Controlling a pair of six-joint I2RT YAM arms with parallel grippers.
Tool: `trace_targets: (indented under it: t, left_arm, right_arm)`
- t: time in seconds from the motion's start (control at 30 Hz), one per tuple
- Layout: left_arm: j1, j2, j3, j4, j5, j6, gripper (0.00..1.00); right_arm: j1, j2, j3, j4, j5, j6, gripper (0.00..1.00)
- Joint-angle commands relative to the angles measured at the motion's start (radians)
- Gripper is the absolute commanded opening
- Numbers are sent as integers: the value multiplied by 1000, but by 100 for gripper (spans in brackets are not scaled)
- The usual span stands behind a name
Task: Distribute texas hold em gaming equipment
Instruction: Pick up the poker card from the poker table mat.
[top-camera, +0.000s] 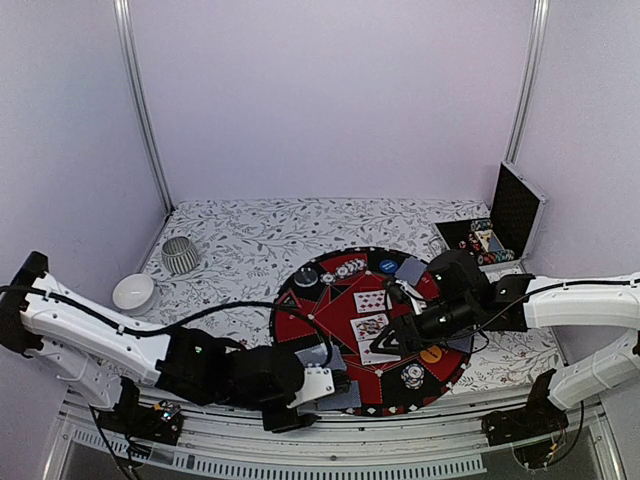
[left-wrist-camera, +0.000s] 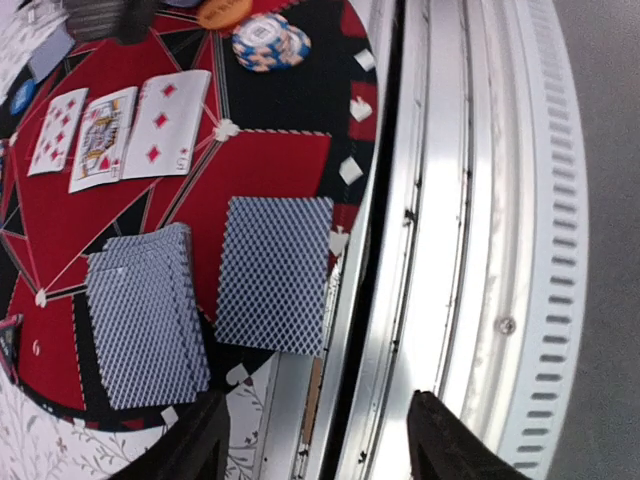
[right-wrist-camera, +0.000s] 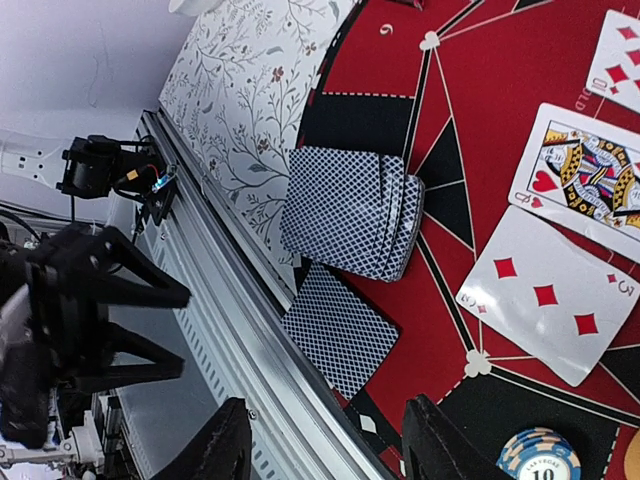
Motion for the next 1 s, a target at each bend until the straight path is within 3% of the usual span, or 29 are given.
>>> trace_targets:
  t: [0.0,0.17,0.4,0.57,0.83,0.97]
  left_arm:
    - [-74,172,65,35,-55,123,57]
    - [-78,341,137,48,-173,173,46]
    - [-50,380,142,52,-210,189,39]
    - [-28,354,110,75,-153,193,38]
    - [-22,391,121,60,-160,190,44]
    - [-10,388,116,63,-168,189,42]
  right_arm:
    - [20,33,22,57,-4,28,53]
    - [22,13,-17,100,-6,54,53]
    - [22,-12,-38,107,-9,57,53]
    - [22,-9,-32,109,-12,47,52]
    - [23,10,-34,116,-18,54,53]
    - [24,31,-37,135,-39,65,52]
